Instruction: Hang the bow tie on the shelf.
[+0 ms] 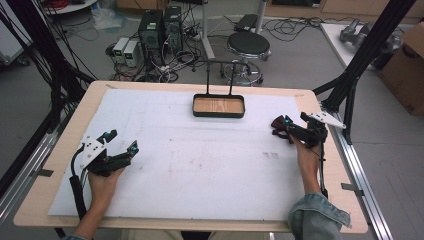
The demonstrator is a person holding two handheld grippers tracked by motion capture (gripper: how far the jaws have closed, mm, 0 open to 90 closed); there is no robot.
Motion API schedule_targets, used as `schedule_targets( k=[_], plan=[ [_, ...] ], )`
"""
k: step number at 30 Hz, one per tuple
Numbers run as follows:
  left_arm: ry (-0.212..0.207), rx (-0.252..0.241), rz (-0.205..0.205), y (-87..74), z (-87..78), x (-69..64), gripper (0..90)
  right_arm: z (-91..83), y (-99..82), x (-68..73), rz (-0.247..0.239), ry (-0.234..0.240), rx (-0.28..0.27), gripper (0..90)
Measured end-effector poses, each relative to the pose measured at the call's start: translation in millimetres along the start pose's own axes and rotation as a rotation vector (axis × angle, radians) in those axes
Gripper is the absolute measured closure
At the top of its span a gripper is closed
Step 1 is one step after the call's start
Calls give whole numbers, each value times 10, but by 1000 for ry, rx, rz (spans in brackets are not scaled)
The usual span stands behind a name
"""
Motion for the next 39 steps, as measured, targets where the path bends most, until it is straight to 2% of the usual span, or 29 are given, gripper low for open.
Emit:
schedule_targets(
  k=[6,9,11,12,17,18,21,25,26,27,29,32,37,39],
  plan=[
    [-2,-2,-2,0,0,0,164,166,-138,-93,-9,-14,100,368],
    [-2,-2,-3,1,0,-2,166,207,-202,-140,13,-18,138,388],
    [-3,-3,-4,1,1,-2,166,235,-234,-148,9,-12,157,417],
    [-3,-4,-4,1,1,-1,166,266,-273,-133,-10,-13,189,433],
    [-4,-2,-5,0,0,0,166,295,-289,-108,-46,-10,212,490],
    [-4,-1,-4,0,-1,1,167,308,-299,-106,-55,-7,232,503],
    [-2,0,-5,-1,-1,2,167,318,-308,-97,-59,5,243,533],
    [-2,1,-4,-1,-2,-2,167,352,-329,-64,-105,8,281,583],
    [-2,1,-4,-1,-1,-2,167,368,-338,-43,-129,6,299,616],
    [-2,2,-4,-1,-2,-2,167,368,-338,-43,-129,6,299,616],
    [-1,0,-6,-1,0,-1,168,381,-345,-32,-148,-4,316,671],
    [-1,2,-6,-1,-1,2,168,387,-353,-33,-148,-12,331,753],
    [2,-1,-5,-1,3,0,172,376,-348,-31,-152,-20,330,766],
    [0,2,-5,-2,1,2,172,356,-332,-37,-126,-4,318,766]
  ],
)
Point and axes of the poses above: each handheld gripper's, and its own axes: z roughly forward along the jaws, y roughly out of its top, x roughly to its left, the point moved 4 cm from there along z, roughly forward along the jaws, and after that the axes turned 1 degree about -y, right-handed, at the moved point
